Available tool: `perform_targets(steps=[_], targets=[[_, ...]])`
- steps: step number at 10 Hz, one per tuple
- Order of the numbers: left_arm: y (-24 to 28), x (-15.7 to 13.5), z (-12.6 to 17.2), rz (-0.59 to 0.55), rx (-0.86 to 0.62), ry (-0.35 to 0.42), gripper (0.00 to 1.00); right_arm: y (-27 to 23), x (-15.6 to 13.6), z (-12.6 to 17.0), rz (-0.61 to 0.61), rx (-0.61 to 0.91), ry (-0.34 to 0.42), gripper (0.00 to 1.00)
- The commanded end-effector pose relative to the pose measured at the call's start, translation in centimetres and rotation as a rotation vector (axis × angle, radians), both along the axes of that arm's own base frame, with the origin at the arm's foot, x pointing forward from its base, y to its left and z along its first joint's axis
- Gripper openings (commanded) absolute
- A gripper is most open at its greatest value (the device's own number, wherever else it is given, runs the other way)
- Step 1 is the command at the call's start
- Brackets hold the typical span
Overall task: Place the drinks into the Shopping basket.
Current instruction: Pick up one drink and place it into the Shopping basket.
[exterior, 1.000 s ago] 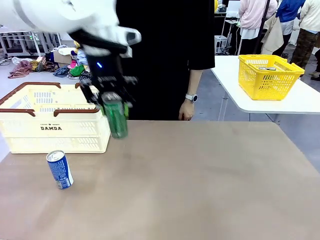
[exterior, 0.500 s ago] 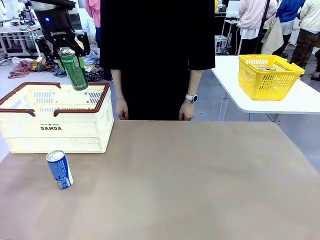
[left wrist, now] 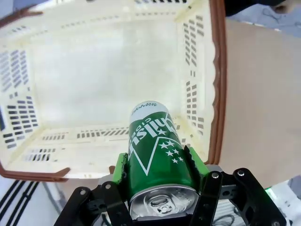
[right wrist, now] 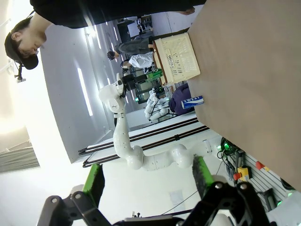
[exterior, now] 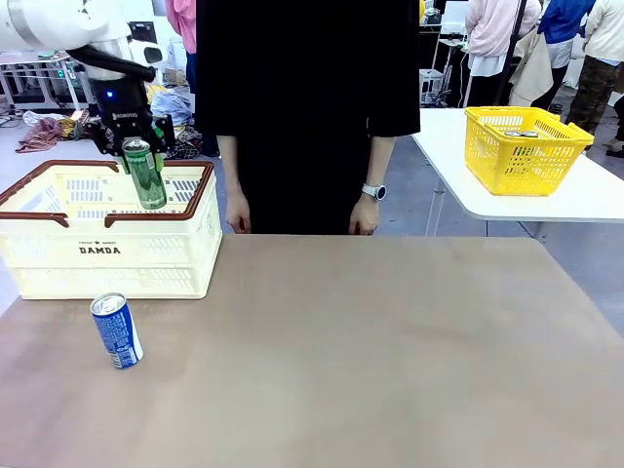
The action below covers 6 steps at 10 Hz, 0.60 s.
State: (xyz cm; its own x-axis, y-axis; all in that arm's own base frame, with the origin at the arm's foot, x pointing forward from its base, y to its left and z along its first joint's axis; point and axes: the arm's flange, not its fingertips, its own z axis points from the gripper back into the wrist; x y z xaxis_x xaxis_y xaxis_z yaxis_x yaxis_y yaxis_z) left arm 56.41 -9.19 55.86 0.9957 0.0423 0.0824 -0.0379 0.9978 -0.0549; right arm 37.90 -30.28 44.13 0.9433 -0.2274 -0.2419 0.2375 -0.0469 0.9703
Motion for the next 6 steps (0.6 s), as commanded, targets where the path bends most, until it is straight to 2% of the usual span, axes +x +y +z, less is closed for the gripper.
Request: perform_targets(steps=[1,2,4,5,6], targets=[[-0.4,-0.9,1.5,0.098,-0.071,0.045,0.0,0.0,-0.2,0.4,0.013,-0.005,0.005,1.0],[0.0,0.0,0.0,0.0,0.0,0.0,0.0,0.0,-0.2,0.4,0.013,-0.005,0.005,1.0],[0.0,0.0,0.0,0.0,0.0,0.0,0.0,0.0,-0.2,0.4,0.013,-0.005,0.005,1.0],[-0.1,-0.1,-0.4,0.024,-0.017,0.031,0.0,0.0,-0.2,0.4,0.013,-0.005,0.005,1.0],[0.6,2.2,-2.3,0.053,0.015,0.017,0.0,0.0,-0.2,0.4,0.013,-0.005,0.005,1.0]])
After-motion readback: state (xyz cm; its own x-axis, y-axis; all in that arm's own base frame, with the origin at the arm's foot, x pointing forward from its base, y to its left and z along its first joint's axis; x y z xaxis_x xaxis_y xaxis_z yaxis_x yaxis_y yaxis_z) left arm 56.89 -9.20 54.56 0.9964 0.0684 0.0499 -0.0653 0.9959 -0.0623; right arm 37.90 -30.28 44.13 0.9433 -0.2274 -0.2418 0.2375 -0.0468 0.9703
